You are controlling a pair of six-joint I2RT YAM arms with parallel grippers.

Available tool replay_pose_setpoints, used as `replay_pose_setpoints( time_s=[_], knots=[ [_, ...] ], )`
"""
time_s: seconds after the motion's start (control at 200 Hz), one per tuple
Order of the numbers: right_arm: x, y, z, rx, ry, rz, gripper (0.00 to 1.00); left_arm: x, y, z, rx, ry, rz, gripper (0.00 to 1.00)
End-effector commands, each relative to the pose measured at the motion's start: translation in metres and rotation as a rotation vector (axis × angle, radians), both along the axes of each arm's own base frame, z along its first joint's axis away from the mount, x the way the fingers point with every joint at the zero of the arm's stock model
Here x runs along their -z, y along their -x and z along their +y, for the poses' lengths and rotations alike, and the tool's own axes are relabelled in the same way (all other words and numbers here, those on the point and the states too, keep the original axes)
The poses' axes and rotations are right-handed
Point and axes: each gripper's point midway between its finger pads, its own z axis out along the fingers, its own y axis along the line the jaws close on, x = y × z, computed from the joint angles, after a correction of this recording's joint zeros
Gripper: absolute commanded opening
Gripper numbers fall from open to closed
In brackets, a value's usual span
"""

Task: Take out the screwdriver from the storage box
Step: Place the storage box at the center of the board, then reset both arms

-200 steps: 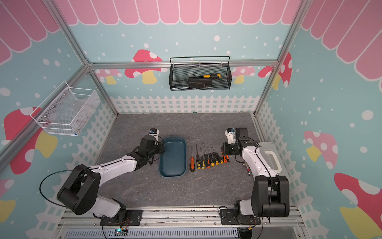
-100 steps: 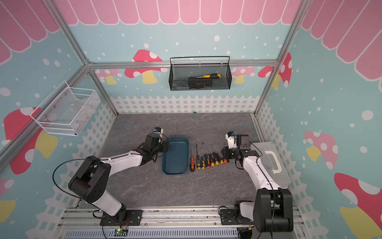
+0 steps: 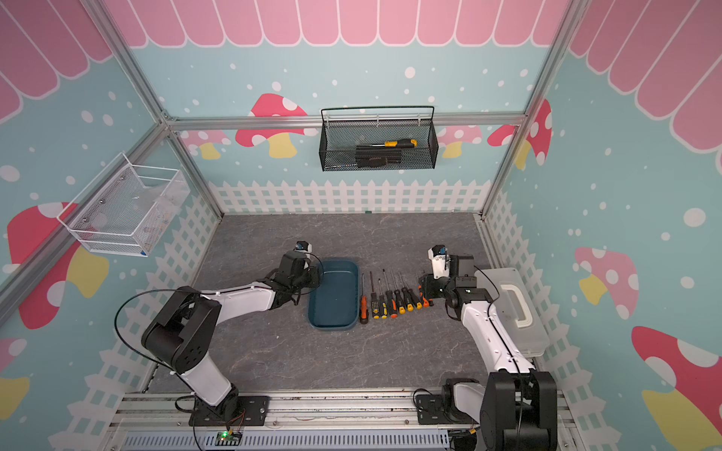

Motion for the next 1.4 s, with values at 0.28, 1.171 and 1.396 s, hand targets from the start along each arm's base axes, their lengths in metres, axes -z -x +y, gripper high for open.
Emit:
replay_pose_setpoints(
  time_s=[0.28, 1.171, 1.396],
  knots=[
    [0.001, 0.000, -0.001, 0.005, 0.018, -0.010, 0.29, -0.004, -0.001, -0.002, 0.008, -0.049, 0.001, 0.32],
    [-0.025, -0.022, -0.035, 0.112, 0.220, -0.419, 0.99, -0.090, 0.031, 0.183, -0.670, -0.161, -0.115, 0.99],
    [-0.002, -0.029, -0.017, -0.046, 0.264, -0.544, 0.99, -0.101, 0.018, 0.205, -0.624, -0.179, -0.242, 0.99]
  ],
)
